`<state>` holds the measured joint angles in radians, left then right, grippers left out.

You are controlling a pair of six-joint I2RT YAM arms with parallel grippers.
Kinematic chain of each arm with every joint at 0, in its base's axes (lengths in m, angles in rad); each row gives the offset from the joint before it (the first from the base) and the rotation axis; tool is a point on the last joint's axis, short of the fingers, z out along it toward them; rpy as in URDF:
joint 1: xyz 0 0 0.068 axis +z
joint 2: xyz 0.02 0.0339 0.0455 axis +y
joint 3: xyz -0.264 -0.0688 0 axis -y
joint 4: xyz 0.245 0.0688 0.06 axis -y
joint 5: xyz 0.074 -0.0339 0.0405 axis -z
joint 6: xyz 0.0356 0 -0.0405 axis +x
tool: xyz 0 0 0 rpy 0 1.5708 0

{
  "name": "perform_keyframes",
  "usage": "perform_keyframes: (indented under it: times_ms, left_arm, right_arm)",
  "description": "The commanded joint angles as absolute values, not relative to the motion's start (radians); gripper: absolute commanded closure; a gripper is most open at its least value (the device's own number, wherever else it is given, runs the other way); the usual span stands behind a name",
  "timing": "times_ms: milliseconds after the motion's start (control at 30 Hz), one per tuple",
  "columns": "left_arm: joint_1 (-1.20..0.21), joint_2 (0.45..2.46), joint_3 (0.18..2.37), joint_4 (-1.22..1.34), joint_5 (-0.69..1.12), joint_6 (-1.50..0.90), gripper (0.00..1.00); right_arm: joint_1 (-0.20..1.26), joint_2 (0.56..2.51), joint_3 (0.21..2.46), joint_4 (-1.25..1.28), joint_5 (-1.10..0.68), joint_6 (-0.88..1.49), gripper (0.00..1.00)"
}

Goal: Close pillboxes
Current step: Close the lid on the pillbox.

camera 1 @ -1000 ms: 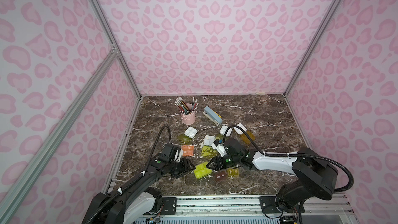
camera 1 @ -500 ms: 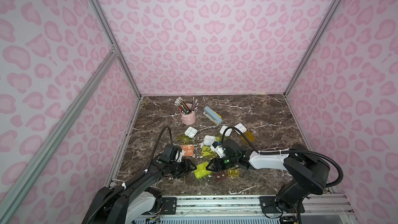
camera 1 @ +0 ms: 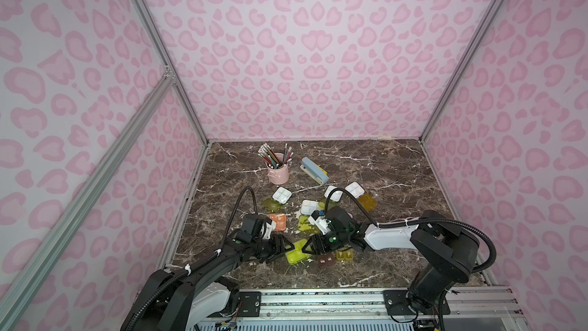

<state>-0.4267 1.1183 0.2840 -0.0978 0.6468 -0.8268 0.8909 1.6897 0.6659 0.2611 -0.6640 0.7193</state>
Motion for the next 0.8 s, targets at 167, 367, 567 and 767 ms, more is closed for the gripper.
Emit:
perform_keyframes:
  times_ms: [167,367,567,767]
  left_arm:
    - [-0.434,1.155,0.242,-0.058,0.608,-0.849,0.38]
    - [-0.434,1.148,0.237,-0.051,0.606,-0.85,0.41]
    - [-0.435,1.115,0.236,-0.07,0.594,-0.849,0.51]
    - [-0.434,1.109,0.238,-0.079,0.592,-0.847,0.59]
  right_arm:
    - [0.903,1.728,0.665,0.332,-0.689,0.746,0.38]
    - [0.908,1.748,0.664,0.354,-0.698,0.757,0.38]
    - [0.907,1.749,0.66,0.357,-0.698,0.76,0.38]
    - [0.908,1.747,0.66,0.36,-0.698,0.761,0.38]
